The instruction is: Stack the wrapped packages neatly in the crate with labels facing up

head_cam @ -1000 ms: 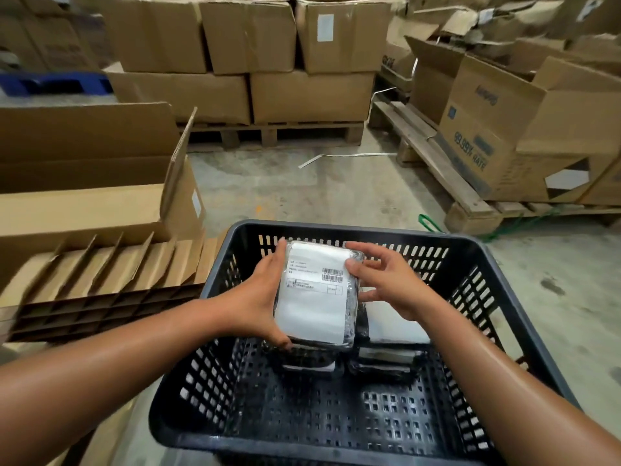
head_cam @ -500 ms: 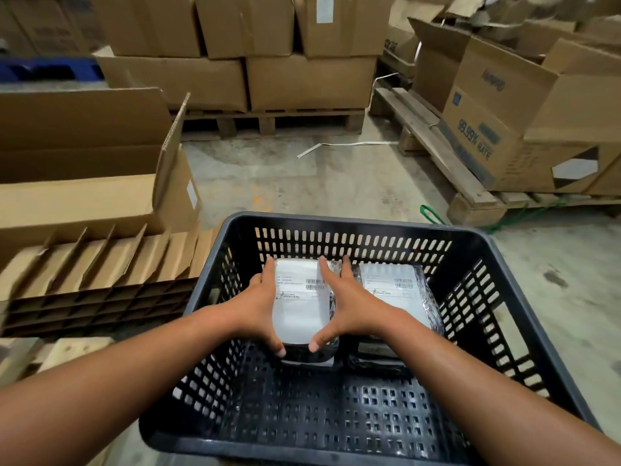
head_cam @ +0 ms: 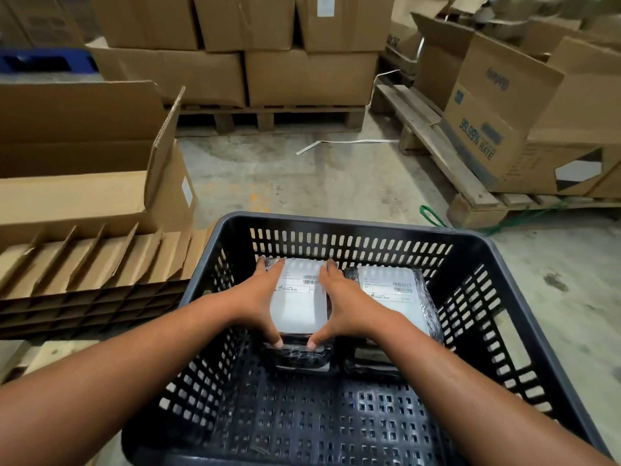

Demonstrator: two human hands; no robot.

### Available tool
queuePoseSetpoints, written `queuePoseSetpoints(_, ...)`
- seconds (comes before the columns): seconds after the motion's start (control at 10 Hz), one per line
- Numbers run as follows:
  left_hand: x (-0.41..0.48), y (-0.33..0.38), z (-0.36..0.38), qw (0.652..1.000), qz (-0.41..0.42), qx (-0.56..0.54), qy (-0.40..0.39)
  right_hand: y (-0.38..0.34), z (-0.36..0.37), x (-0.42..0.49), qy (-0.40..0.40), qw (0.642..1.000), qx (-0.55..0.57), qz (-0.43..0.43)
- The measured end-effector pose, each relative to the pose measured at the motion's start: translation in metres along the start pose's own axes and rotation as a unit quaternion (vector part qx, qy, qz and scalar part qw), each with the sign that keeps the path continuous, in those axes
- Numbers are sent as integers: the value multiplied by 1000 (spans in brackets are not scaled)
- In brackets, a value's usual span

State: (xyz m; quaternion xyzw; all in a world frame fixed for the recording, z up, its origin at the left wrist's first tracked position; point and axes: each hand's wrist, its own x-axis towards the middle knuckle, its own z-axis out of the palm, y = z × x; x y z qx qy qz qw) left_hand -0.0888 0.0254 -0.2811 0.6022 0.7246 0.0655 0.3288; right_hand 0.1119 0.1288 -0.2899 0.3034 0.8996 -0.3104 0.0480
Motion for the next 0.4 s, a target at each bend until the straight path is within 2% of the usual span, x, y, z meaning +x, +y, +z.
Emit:
queuePoseSetpoints(0.2, 8, -5, -3, 998, -39, 23, -50, 3, 0, 5, -2, 1000, 19, 15)
queuePoseSetpoints(0.4, -3, 7, -11, 997, -54, -12, -61, -11, -8, -1, -21, 999, 29, 38)
